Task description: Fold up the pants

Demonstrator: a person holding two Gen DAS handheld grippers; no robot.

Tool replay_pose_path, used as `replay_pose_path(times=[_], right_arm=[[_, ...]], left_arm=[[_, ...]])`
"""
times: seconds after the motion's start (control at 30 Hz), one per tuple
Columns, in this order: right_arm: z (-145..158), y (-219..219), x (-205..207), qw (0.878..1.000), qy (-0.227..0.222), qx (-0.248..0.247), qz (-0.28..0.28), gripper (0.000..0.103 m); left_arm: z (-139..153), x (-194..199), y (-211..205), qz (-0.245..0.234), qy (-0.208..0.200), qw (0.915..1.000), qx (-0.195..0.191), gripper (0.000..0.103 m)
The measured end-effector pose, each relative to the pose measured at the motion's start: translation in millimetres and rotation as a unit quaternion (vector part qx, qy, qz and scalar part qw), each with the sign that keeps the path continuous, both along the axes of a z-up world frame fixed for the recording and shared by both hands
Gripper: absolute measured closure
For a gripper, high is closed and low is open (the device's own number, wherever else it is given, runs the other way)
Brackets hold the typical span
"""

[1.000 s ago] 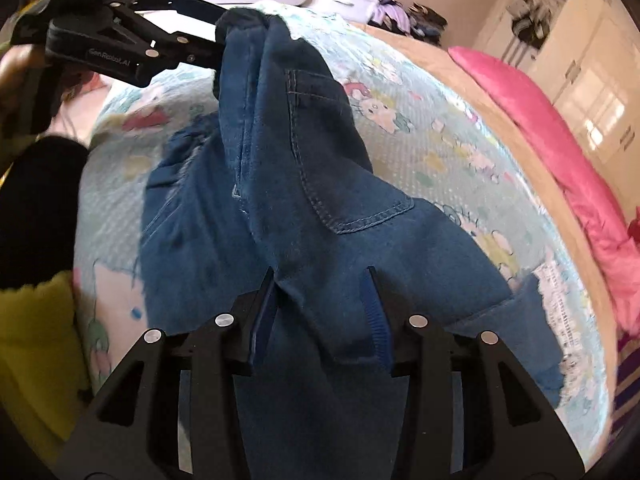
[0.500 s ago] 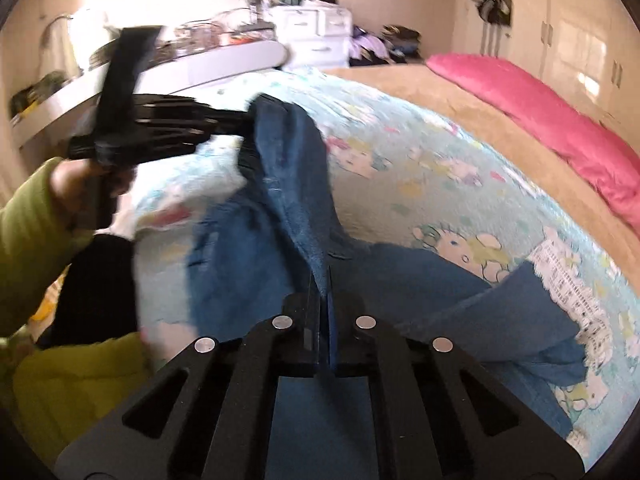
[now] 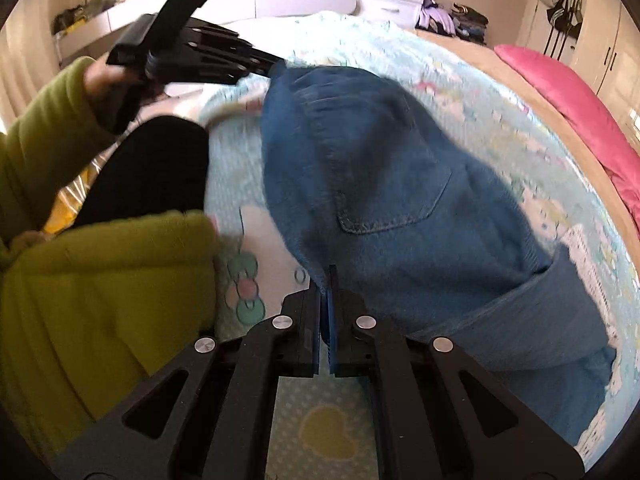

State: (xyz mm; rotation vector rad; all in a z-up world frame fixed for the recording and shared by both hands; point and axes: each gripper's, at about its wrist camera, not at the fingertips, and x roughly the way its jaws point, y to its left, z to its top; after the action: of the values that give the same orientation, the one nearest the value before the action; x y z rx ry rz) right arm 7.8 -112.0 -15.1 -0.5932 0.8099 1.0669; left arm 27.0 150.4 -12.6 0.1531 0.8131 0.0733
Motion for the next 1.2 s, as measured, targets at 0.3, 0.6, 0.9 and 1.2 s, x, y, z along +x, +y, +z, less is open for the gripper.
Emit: replay_pose_path(times=[0.3, 0.6, 0.9, 1.2], right_arm=[[9.7, -2.0, 6.0, 0.995, -0.067, 0.011, -0.072, 0.103], [-6.5, -4.6, -2.2, 0.997, -0.025, 0.013, -0.068, 0.099], [9.2, -25.6, -1.8, 0.993, 0.036, 0.075, -0.084, 0.070], [40.0, -97.2, 36.1, 0.966, 0.012, 0.127, -0.225, 0.036]], left_arm=[[53.3, -21.1, -32.7, -0.047, -0.052, 0.9959, -0.058, 0.083], [1.4, 47.9, -81.9, -0.056, 0.057, 0.9968, -0.002, 0.066], [-8.6, 68.0, -69.8, -0.030, 0.085, 0.9959, -0.007, 0.034], [37.9, 26.2, -55.2, 0.007, -0.032, 0.9952, -0.092, 0.030]])
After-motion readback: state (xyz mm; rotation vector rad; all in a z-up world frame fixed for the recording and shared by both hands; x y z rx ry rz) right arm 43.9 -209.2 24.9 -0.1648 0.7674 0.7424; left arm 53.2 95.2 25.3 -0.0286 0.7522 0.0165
